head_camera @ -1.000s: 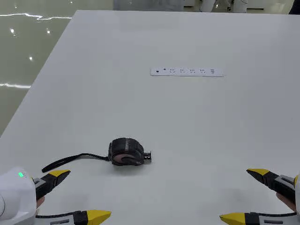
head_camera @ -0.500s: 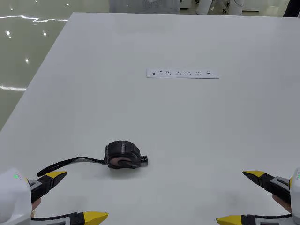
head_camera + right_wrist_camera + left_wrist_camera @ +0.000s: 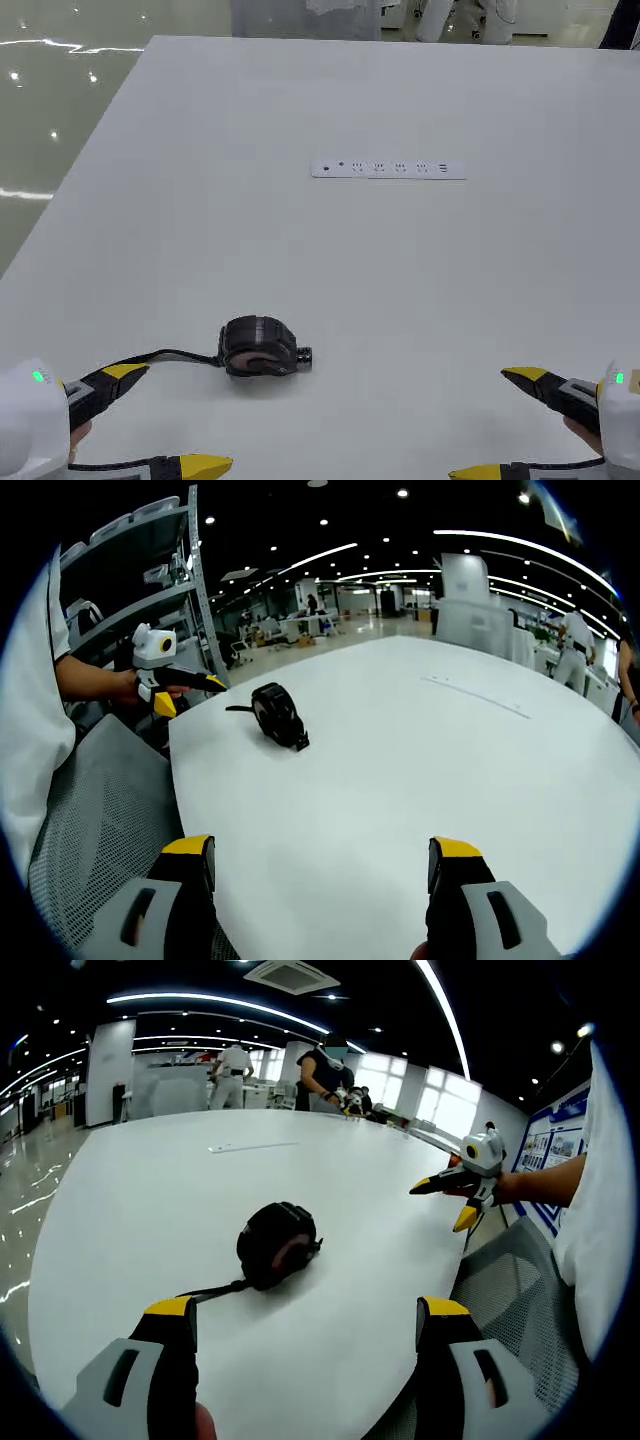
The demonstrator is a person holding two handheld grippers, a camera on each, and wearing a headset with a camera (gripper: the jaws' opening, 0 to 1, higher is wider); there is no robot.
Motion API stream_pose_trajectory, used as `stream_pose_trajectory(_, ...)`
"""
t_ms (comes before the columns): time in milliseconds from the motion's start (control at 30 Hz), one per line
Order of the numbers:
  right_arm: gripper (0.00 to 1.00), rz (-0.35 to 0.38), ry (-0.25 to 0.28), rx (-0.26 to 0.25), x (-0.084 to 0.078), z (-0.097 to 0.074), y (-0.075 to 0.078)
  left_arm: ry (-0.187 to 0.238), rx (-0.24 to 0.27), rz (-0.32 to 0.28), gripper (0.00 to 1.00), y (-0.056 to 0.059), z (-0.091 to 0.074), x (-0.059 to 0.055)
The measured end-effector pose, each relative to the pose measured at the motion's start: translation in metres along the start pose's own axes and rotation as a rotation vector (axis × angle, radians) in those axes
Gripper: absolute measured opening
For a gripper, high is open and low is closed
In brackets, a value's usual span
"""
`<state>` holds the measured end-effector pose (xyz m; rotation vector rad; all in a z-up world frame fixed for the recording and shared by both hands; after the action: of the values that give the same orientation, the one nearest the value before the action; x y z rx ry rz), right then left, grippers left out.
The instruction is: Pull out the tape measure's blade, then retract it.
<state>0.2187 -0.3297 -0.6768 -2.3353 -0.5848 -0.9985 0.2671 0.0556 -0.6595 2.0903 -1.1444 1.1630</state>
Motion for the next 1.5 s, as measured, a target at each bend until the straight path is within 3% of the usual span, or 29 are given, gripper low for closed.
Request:
stream_pose_trajectory(333,0.88,-0.033,-0.008,0.041,0.016,0.021,0.006,-0.01,-0.055,0.059,0.87,-0.017,0.02,0.012)
stream_pose_trajectory(733,0.88,-0.071,-0.026,0.091,0.032,0.051,0.013,-0.053,-0.118,0.141,0.87,-0.04,0.041,0.019)
stream_pose_trajectory(1500,0.87,-0.152,-0.082,0.18,0.055,0.101,0.017,-0.144,-0.225,0.264,0.83,-0.06,0.086,0.02)
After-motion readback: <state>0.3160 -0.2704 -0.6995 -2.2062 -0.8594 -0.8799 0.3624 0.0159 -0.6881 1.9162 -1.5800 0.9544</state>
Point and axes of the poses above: the centre of the closed fingertips' face, and the gripper's own axes: z roughly forward along the fingers, y roughly to its right, x roughly out of its top, the point moved 9 cm from there along -z, roughly backward along the fingers, and after that the axes turned 12 degrees about z, right-handed, at the moved point
